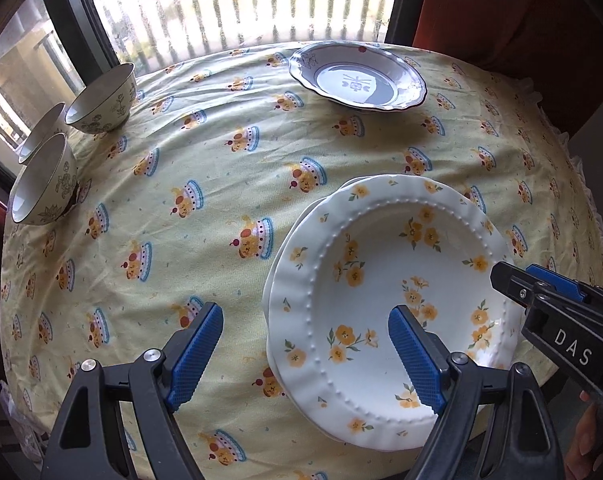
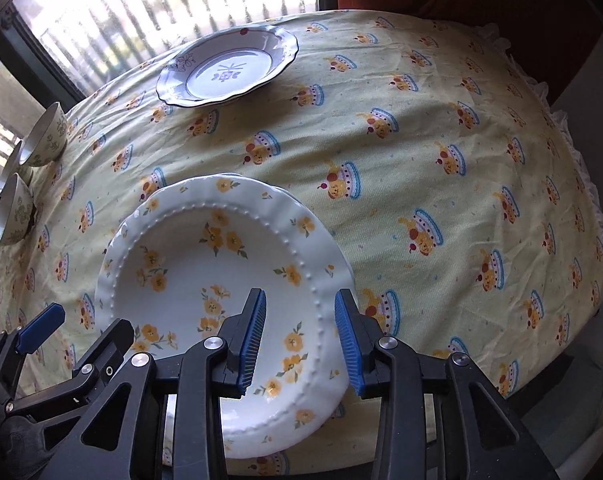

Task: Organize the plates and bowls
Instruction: 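Lower the beaded-rim plate onto the orange-flower plate and open both tools, then move both tools toward the small red-patterned plate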

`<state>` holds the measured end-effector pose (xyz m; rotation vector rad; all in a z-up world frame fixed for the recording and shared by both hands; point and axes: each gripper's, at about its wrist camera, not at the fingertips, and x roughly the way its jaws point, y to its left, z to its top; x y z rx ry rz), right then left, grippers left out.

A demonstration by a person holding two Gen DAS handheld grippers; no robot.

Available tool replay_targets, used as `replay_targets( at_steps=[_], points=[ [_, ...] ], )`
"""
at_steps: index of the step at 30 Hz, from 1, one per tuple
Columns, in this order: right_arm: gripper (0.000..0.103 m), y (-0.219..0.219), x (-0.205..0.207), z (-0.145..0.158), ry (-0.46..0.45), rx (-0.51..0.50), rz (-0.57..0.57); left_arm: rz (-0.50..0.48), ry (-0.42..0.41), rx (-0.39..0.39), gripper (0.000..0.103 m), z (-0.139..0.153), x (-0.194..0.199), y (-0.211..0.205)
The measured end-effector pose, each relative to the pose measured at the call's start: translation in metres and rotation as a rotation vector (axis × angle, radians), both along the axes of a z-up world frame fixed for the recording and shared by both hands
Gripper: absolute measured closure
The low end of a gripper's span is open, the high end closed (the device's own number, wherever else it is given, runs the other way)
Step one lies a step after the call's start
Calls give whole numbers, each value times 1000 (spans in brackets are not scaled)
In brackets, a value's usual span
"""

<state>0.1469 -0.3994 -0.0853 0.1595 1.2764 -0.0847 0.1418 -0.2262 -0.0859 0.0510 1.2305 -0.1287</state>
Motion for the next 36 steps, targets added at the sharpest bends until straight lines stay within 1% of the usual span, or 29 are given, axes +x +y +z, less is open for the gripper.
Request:
replay_targets(
  at_steps=[2, 4, 5, 10, 14, 19, 22, 25, 31, 36],
  points=[
    [54, 5, -2, 9, -22, 3, -20, -21, -17, 11, 16, 5, 2, 5],
    [41, 11, -3, 19, -50, 0, -34, -32, -28, 16, 16, 10, 5, 11],
    [39, 15, -3, 25, -64, -4, -36, -37, -33, 12, 16, 13, 7, 14],
    [38, 29, 2, 46, -117, -2, -37, -62, -86, 6, 12, 30, 18, 20],
    [38, 35, 11, 59, -149, -4, -20, -60, -116, -8, 11, 40, 29, 19],
    [38, 32, 28, 68, -167, -5, 9, -31, -159, -19, 11, 53, 44, 11],
    [38, 28, 41, 72, -187, 2, 38, -1, -175, -8, 11, 56, 57, 5],
    [38, 21, 58, 76, -208, 7, 69, 32, -174, -11, 11, 57, 72, -3],
    [38, 6, 99, 77, -222, 27, 131, 97, -186, 15, 11, 58, 106, -18],
    [38, -5, 138, 71, -231, 57, 173, 142, -201, 64, 11, 52, 141, -32]
  ],
)
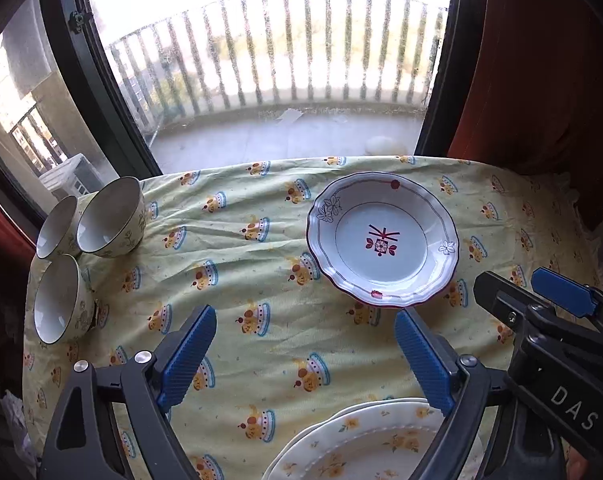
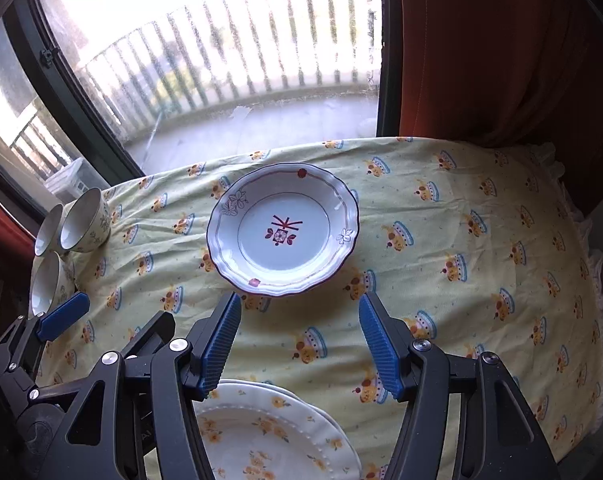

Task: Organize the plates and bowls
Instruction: 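Move both tools toward the small red-patterned plate, then grip the red-patterned plate rim with both tools and lift it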

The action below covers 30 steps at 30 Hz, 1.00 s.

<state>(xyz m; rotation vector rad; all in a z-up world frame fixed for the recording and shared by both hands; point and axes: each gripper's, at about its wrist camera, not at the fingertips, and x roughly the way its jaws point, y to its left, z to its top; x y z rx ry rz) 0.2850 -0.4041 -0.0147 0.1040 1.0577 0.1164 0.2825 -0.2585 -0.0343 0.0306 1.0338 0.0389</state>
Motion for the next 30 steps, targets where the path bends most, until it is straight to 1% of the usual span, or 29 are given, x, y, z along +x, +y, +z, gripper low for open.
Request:
replay_targets(
  at_steps=[3, 7, 11, 13, 15, 18, 21, 26, 29, 30],
  points=[
    [38, -4, 26, -8, -3, 6, 26, 40, -13, 12, 11, -7, 20, -5],
    [38, -8, 61, -21, 10, 21, 43, 89, -9, -9, 11, -18, 46, -6],
    [38, -10, 90, -31, 15, 7, 48, 84, -3, -16, 11, -30, 69, -11],
    [38, -11, 103, -39, 25, 14, 45, 83, -3, -6, 12, -36, 79, -13],
    [38, -13, 114, -47, 38, 26, 42, 79, 6, -14, 12, -43, 90, -15],
    [38, -14, 128, -60, 45, 39, 27, 65, 14, -38, 12, -56, 104, -17],
    [38, -16, 142, -73, 56, 36, 13, 68, 1, -28, 12, -68, 114, -21],
    [38, -17, 157, -96, 86, 15, 0, 63, 45, -35, 14, -88, 125, -24],
    [38, -17, 162, -105, 98, -6, -5, 51, 75, -62, 19, -99, 128, -25],
    [38, -17, 161, -108, 102, -12, -4, 47, 89, -76, 22, -103, 129, -25]
  ],
)
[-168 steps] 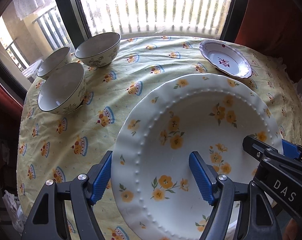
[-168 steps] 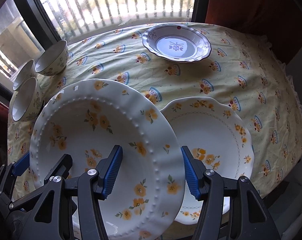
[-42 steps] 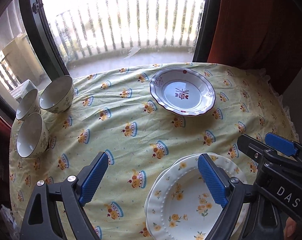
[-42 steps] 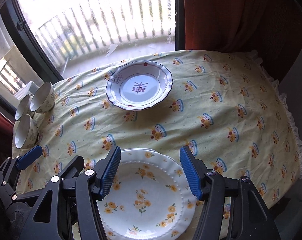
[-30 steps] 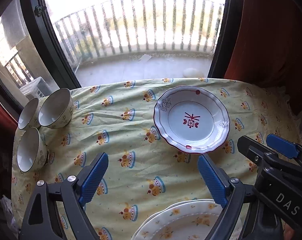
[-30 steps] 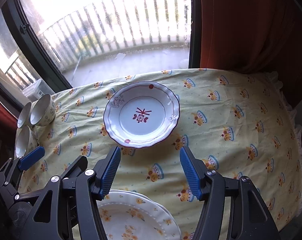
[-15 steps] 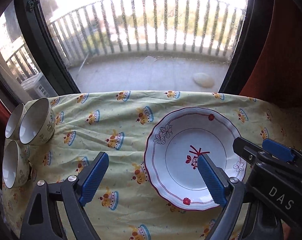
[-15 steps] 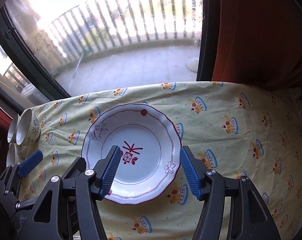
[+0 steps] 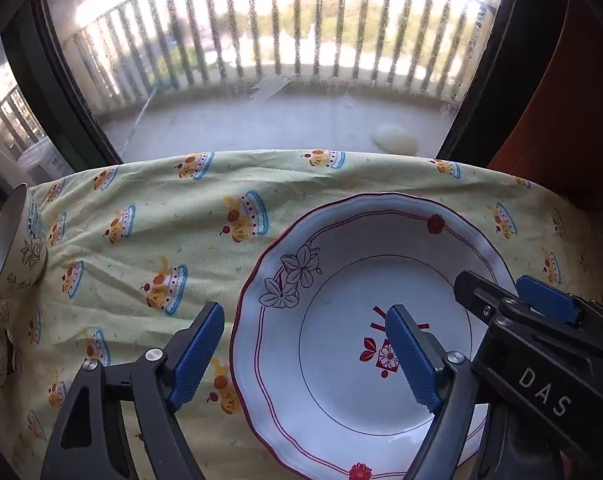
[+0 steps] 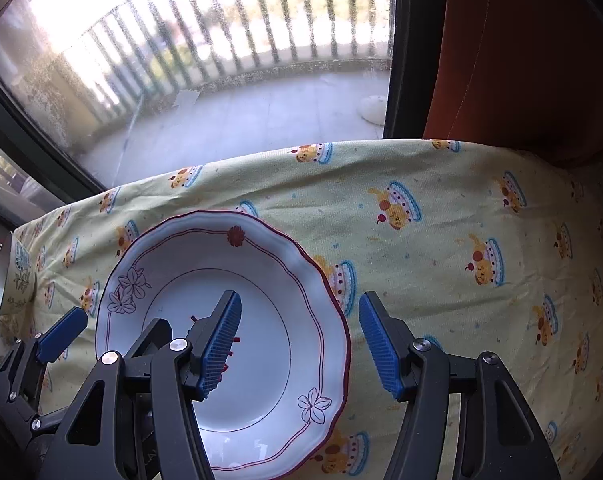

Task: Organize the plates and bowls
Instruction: 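Grip the red-patterned plate rim with both tools and lift it, then carry the red-patterned plate with both tools over the stacked plates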

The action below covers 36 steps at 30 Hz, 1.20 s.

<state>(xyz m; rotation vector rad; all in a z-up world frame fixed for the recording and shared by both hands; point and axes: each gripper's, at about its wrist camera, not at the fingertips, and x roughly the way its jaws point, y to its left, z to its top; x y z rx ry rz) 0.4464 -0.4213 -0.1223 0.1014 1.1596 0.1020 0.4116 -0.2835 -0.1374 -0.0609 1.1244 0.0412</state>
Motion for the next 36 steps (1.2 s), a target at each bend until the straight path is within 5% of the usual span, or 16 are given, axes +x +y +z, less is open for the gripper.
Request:
replay_targets(
  at_steps=[7, 26, 36],
  points=[
    [42, -2, 2, -14, 50, 54, 5, -4, 34, 11, 34, -10, 0, 1],
    [53, 28, -60, -10, 101, 107, 116, 102, 135, 18, 36, -8, -67, 43],
    [58, 37, -72, -12, 72, 24, 147, 145, 123, 7, 39, -10, -73, 46]
  ],
)
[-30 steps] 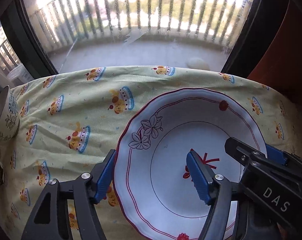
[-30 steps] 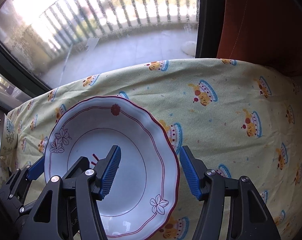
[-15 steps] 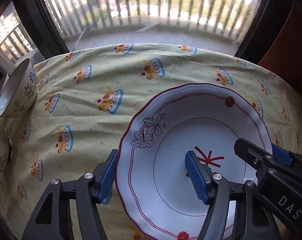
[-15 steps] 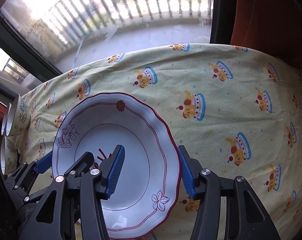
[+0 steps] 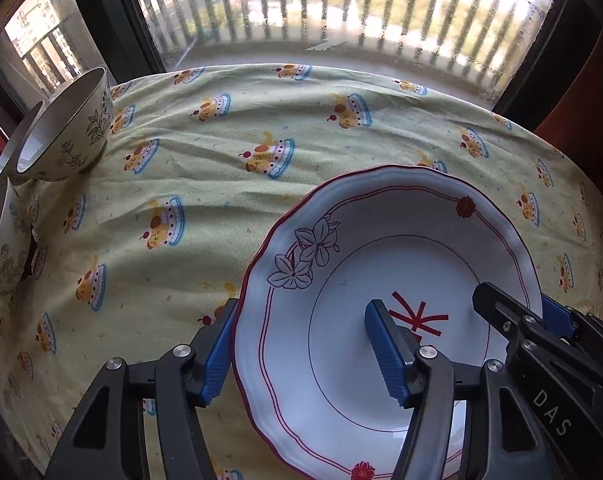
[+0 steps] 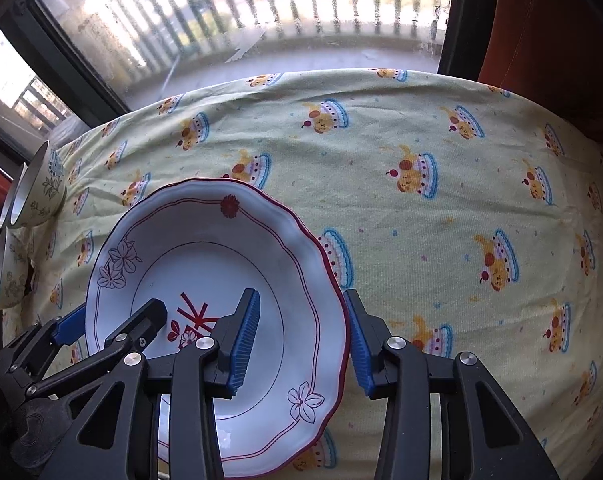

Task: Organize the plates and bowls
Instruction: 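Carry the red-patterned plate with both tools over the stacked plates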

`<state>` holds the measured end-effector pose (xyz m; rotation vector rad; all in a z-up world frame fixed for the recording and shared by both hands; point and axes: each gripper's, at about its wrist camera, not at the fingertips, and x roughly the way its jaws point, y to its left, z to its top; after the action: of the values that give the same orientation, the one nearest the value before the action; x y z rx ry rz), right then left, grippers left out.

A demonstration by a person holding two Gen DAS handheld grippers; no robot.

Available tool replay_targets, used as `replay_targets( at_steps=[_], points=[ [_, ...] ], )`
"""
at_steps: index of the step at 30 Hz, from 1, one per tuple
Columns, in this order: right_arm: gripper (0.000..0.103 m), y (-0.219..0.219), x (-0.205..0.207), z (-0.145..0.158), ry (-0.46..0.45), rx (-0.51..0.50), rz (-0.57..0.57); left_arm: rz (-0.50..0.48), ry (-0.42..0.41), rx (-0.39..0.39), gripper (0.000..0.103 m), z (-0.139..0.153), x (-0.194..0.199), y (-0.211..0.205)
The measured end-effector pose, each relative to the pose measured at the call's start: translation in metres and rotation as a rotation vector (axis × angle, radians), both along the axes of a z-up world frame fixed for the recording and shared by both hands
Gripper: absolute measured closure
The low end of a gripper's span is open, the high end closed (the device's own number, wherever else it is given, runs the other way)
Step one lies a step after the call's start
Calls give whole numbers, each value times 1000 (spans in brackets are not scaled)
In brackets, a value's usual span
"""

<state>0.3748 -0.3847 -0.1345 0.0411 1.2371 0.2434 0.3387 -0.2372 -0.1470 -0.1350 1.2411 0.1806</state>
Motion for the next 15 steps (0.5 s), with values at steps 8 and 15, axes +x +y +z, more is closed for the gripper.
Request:
replay_targets(
  at_steps=[8, 15],
  points=[
    [59, 5, 2, -1, 10, -25, -12, -11, -1, -4, 40, 8, -1, -1],
    [59, 6, -5, 20, -24, -24, -29, -39, -39, 4, 40, 31, -7, -3]
  ],
)
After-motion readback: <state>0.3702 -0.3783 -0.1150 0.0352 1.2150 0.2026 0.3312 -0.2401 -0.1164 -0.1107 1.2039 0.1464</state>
